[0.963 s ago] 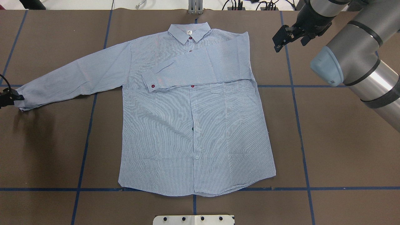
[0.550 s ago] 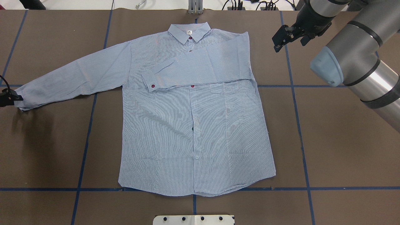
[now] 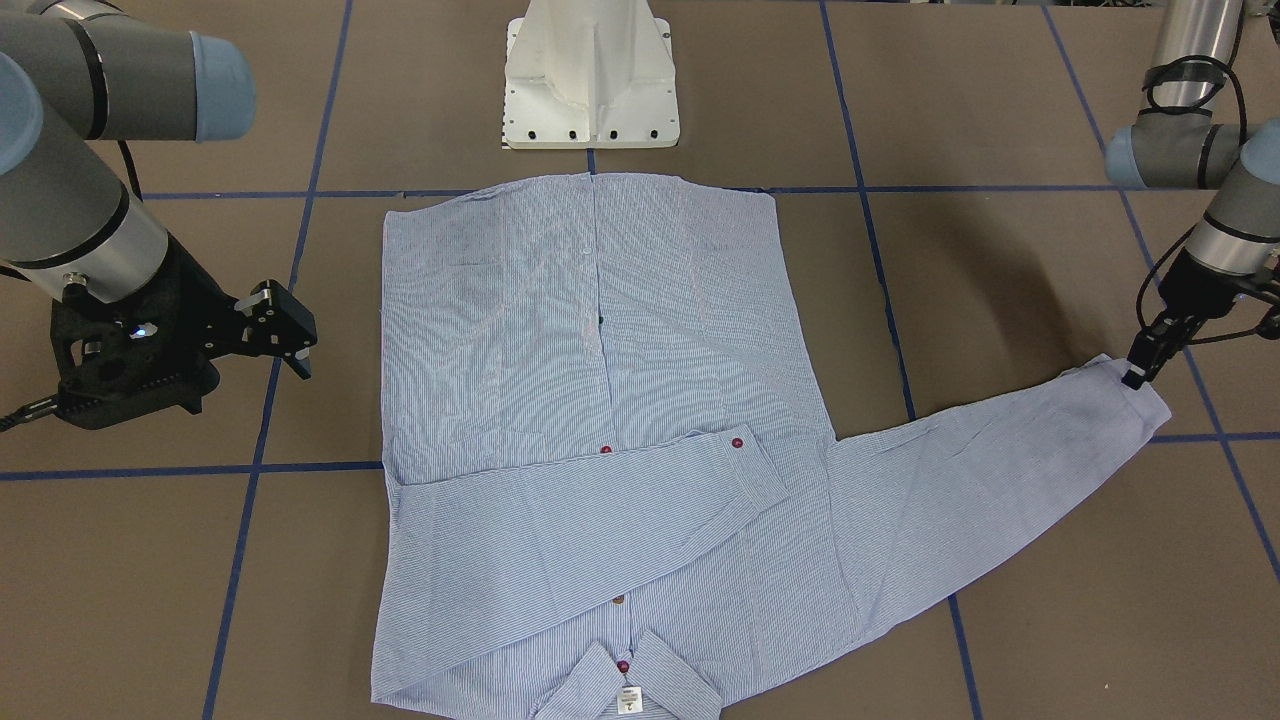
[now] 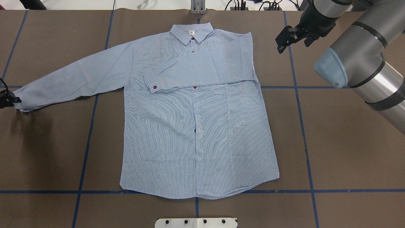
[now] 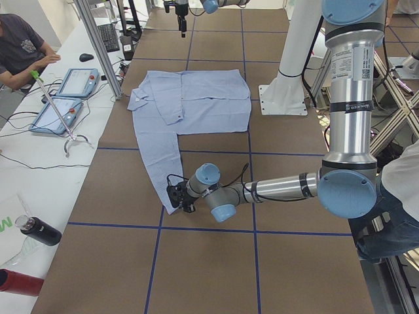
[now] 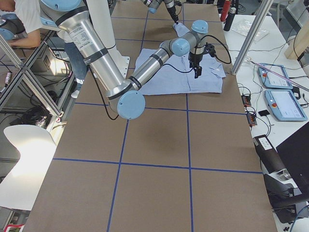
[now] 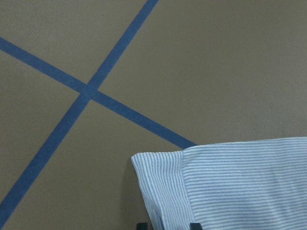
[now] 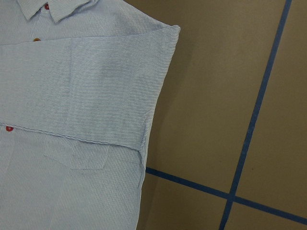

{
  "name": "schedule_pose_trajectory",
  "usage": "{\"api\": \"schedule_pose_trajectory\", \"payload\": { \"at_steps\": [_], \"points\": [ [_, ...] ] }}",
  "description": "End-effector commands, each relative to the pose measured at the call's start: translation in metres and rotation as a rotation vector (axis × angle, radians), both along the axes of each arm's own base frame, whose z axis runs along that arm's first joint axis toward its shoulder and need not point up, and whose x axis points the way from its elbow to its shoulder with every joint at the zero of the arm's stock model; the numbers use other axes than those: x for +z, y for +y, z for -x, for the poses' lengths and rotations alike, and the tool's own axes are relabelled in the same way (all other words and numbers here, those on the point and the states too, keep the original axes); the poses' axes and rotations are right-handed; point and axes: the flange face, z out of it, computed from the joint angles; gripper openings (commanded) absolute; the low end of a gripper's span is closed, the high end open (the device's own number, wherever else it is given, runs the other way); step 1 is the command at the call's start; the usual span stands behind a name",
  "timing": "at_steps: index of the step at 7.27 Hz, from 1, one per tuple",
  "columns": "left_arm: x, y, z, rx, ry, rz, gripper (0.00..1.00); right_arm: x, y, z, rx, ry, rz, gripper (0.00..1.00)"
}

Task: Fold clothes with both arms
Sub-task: 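Lower the left gripper onto the other sleeve cuff and grasp it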

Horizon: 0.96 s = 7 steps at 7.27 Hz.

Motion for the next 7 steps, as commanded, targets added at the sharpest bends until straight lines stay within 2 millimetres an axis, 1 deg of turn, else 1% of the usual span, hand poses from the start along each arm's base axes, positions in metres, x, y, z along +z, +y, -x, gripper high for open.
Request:
{"api": "schedule_pose_trajectory", "payload": {
  "at_steps": [1,3,4,6,7],
  "points": [
    [0.001,0.001,0.002,-0.002,-0.002,0.003,0.36,-0.001,0.001,0.0,0.0,-0.001,-0.001,1.0],
    [0.002,0.002,0.002,-0.002,-0.002,0.004,0.3,0.001,0.001,0.001,-0.001,0.0,0.002,1.0],
    [0.001,0.001,0.003,-0.003,-0.002,0.003,0.23,0.001,0.001,0.001,-0.001,0.0,0.003,1.0],
    [-0.004,-0.001,0.003,-0.007,0.005,-0.003,0.0,0.001,0.001,0.0,0.0,0.0,0.002,1.0],
    [-0.011,-0.002,0.002,-0.007,0.014,-0.013,0.0,0.001,0.001,0.0,-0.001,-0.001,0.003,1.0]
  ]
}}
